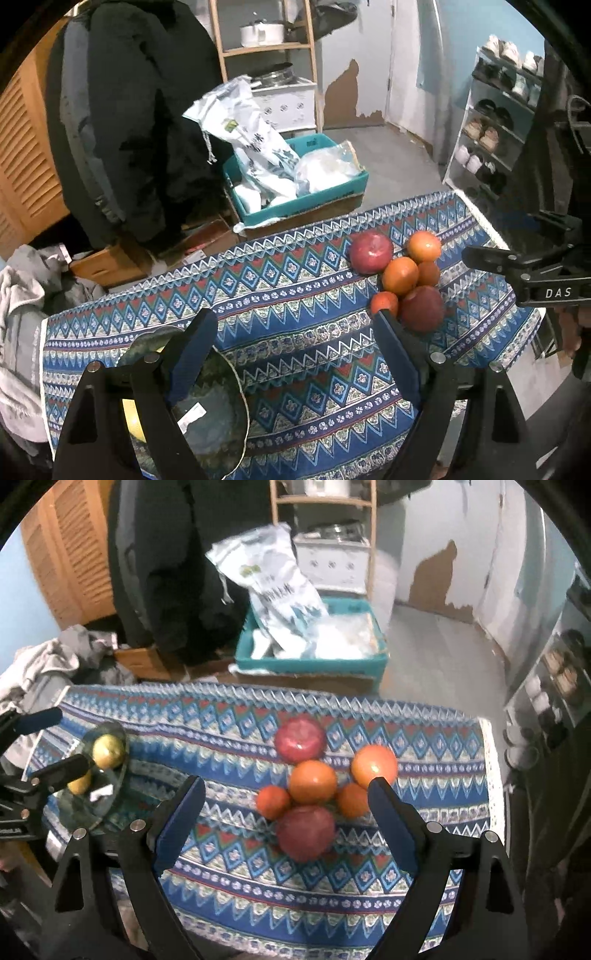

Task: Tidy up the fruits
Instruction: 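Grasp the large red apple with the right gripper while the left grasps an orange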

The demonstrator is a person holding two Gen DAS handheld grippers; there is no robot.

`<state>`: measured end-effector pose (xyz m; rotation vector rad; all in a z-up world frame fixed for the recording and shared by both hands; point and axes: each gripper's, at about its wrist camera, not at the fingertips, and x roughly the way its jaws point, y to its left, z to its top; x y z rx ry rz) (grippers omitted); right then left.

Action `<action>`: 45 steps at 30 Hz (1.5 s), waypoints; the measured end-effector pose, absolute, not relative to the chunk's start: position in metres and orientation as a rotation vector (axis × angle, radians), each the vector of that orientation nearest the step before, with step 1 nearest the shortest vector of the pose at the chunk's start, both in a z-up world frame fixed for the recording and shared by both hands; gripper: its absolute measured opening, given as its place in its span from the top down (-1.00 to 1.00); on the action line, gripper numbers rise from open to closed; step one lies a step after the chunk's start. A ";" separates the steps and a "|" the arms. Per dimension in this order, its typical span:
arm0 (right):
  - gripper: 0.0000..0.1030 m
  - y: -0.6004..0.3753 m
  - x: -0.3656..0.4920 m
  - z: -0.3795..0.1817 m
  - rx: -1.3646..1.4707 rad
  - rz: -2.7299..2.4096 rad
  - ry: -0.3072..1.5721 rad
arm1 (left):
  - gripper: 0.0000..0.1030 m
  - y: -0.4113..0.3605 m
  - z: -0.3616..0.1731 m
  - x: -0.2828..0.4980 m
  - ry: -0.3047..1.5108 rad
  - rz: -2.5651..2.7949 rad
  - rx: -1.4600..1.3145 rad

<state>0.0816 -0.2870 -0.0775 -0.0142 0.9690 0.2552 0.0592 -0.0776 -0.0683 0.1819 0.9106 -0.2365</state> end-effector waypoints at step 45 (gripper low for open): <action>-0.45 -0.302 0.111 -0.237 0.050 0.246 1.243 | -0.70 -0.124 -0.198 0.103 1.117 -0.322 0.223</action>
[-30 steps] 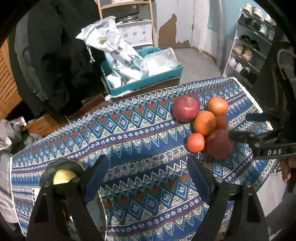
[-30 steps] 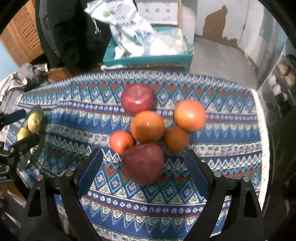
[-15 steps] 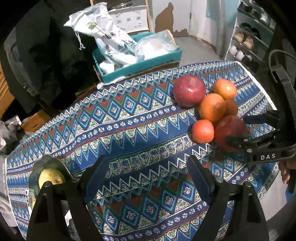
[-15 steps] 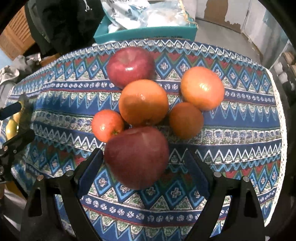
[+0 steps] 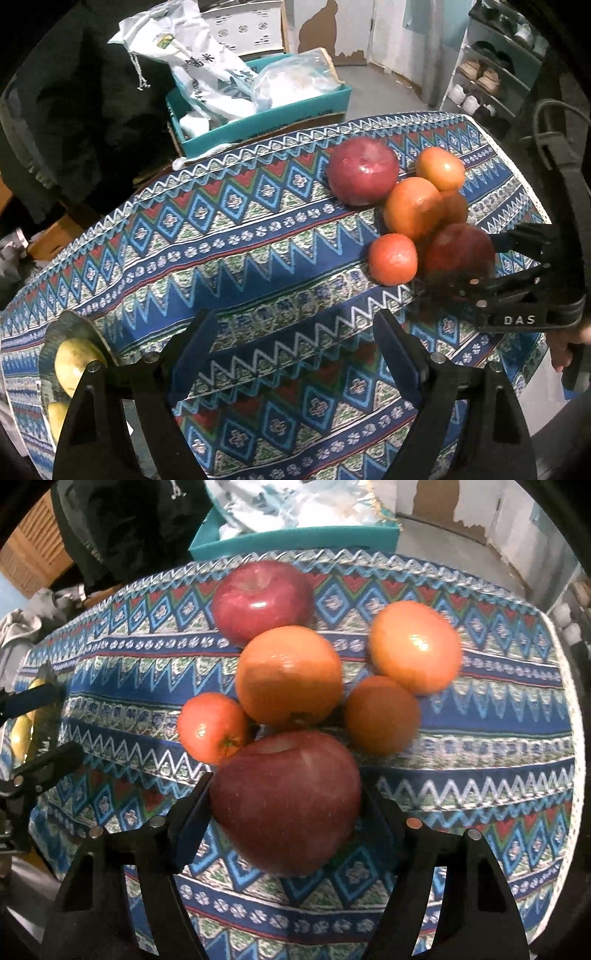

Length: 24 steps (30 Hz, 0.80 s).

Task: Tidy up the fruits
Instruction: 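Grasp the large red apple with the right gripper while the left grasps an orange, then lift the red apple with the right gripper while the left lifts the orange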

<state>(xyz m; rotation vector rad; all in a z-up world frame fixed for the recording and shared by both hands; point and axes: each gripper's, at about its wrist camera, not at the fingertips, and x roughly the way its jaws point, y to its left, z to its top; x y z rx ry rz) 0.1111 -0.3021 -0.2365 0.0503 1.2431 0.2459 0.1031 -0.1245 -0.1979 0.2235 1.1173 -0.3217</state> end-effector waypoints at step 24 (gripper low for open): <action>-0.45 -0.378 0.098 -0.217 0.146 0.080 1.153 | -0.70 -0.194 -0.244 0.135 1.214 -0.402 0.114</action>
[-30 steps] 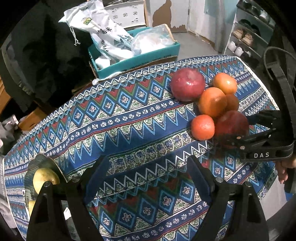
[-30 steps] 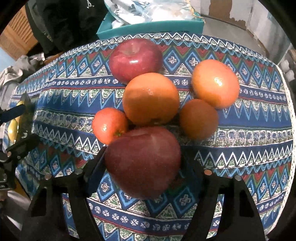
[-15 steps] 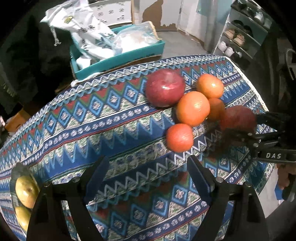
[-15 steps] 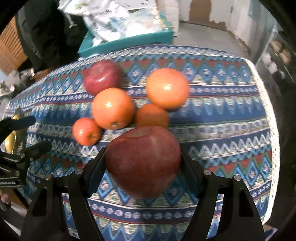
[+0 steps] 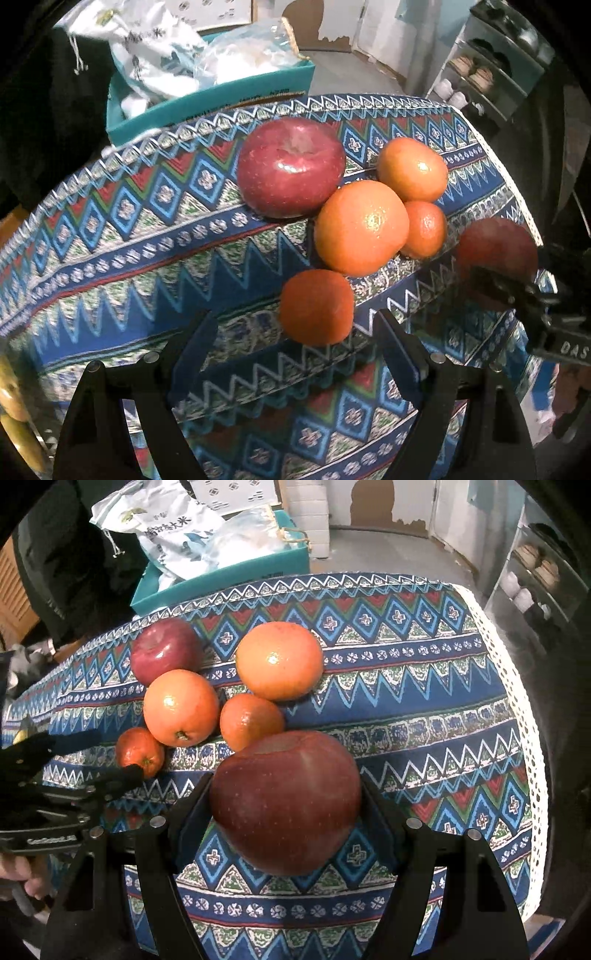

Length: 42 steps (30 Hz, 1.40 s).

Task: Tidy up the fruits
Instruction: 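Lift the red apple with the right gripper while the left lifts the orange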

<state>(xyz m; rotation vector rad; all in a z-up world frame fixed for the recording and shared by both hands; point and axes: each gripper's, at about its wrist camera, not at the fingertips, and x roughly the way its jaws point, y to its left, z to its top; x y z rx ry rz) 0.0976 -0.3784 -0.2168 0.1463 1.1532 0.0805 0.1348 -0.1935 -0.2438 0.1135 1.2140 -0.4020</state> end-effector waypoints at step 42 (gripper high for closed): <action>-0.45 -0.342 0.086 -0.119 0.080 0.148 0.945 | 0.13 -0.144 -0.147 0.099 0.980 -0.338 0.107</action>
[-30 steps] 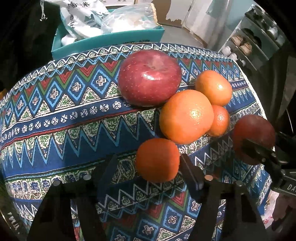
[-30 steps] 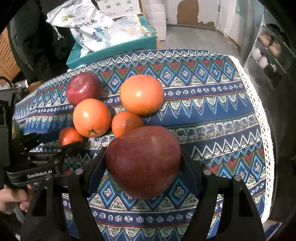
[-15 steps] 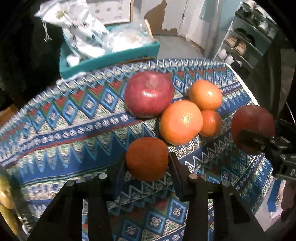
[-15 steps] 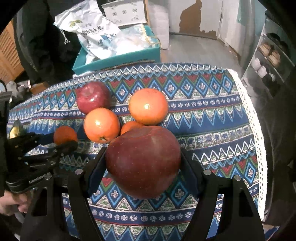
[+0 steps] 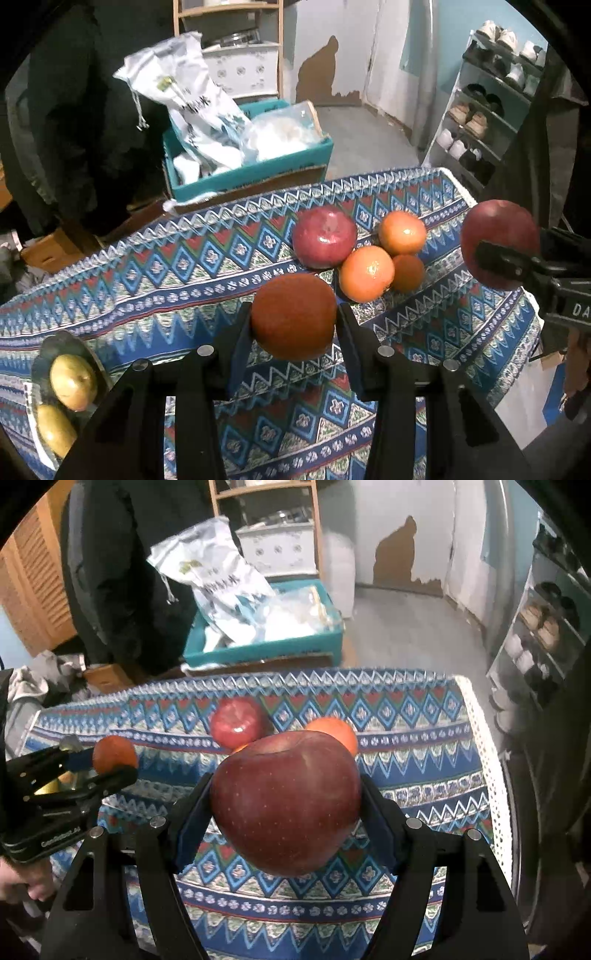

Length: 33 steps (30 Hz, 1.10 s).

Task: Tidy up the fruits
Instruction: 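Lift the red apple with the right gripper while the left lifts the orange, then carry the red apple with the right gripper while the left carries the orange to the bowl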

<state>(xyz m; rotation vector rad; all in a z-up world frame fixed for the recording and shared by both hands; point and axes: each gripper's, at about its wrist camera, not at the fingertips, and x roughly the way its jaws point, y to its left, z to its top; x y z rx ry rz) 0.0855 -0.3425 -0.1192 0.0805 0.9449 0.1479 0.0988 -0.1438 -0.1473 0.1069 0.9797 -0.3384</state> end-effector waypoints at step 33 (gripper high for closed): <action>-0.45 -0.261 0.046 -0.014 0.035 0.361 0.744 | 0.13 -0.059 -0.032 0.015 0.763 -0.300 0.061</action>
